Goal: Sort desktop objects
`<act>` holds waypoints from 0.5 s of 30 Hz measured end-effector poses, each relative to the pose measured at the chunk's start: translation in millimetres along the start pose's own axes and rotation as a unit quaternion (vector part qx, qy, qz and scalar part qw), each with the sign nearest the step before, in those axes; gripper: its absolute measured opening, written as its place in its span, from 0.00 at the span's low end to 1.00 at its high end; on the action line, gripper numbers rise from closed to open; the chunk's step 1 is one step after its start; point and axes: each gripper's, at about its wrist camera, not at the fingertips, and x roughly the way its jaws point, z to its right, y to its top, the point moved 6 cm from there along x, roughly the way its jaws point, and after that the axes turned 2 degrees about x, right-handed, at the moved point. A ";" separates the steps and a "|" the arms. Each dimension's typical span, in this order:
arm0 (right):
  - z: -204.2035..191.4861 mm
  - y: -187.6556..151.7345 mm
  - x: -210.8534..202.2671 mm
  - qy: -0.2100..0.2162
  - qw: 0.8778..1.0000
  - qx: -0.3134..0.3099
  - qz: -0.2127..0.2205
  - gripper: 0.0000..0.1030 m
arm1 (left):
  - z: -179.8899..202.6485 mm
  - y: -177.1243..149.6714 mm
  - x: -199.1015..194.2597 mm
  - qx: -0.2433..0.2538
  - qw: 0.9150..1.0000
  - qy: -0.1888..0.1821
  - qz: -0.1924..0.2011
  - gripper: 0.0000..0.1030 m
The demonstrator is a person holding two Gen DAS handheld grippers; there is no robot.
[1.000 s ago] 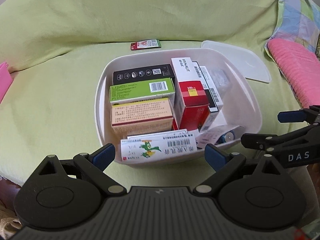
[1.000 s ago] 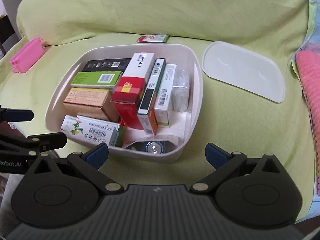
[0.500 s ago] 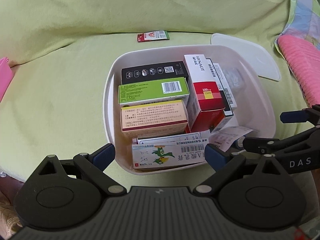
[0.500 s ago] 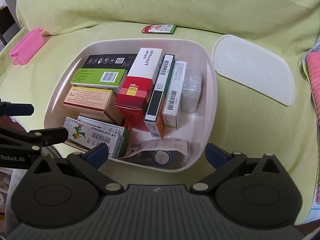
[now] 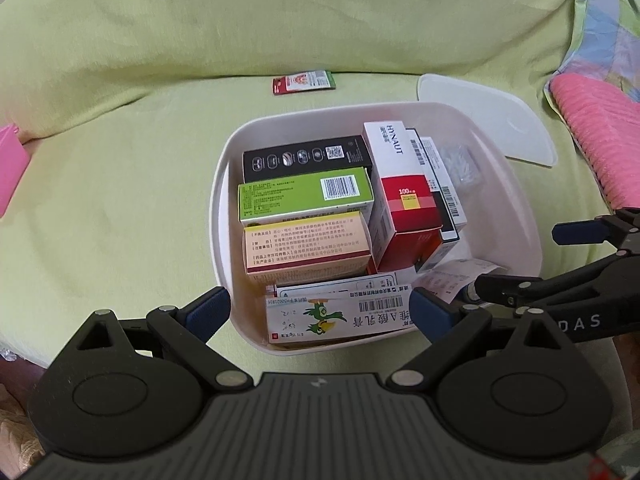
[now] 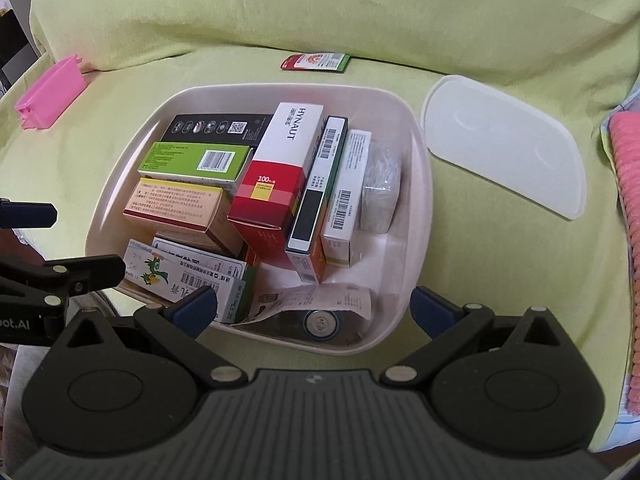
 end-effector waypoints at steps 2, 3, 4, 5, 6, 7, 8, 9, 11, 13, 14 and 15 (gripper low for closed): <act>-0.2 -0.6 -3.8 -0.001 1.000 -0.001 0.004 0.99 | 0.1 1.0 -5.1 0.000 1.000 0.001 0.005 0.94; -0.3 -0.6 -5.5 -0.001 1.000 -0.002 0.006 0.99 | 0.2 1.6 -7.4 0.000 1.000 0.002 0.007 0.94; -0.4 -0.7 -7.2 -0.002 1.000 -0.002 0.008 0.99 | 0.4 2.1 -9.4 0.001 1.000 0.003 0.009 0.94; -0.3 -0.4 -8.5 -0.002 1.000 -0.002 0.010 0.99 | 0.5 2.6 -11.1 0.002 1.000 0.004 0.011 0.94; -0.2 0.1 -9.3 -0.003 1.000 -0.001 0.011 0.99 | 0.7 3.0 -12.8 0.004 1.000 0.004 0.012 0.94; -0.2 0.6 -9.9 -0.003 1.000 0.000 0.012 0.99 | 0.7 3.5 -14.1 0.005 1.000 0.005 0.014 0.94; -0.1 1.2 -10.6 -0.003 1.000 0.000 0.012 0.99 | 0.6 4.0 -14.2 0.005 1.000 0.006 0.014 0.94; -0.1 1.6 -10.7 -0.002 1.000 -0.001 0.013 0.99 | 0.4 4.5 -14.3 0.005 1.000 0.007 0.015 0.94; -0.1 2.6 -10.7 -0.001 1.000 -0.004 0.015 0.99 | 0.0 5.5 -14.4 0.005 1.000 0.008 0.017 0.94; 0.2 3.7 -11.2 -0.001 1.000 -0.008 0.018 0.99 | -0.6 7.7 -12.8 0.002 1.000 0.006 0.016 0.94; 1.0 4.6 -11.5 -0.001 1.000 -0.009 0.019 0.99 | -0.7 9.2 -11.6 0.003 1.000 0.005 0.016 0.94; 2.4 5.7 -11.3 -0.002 1.000 -0.008 0.020 0.99 | -0.7 10.7 -10.5 0.003 1.000 0.005 0.016 0.94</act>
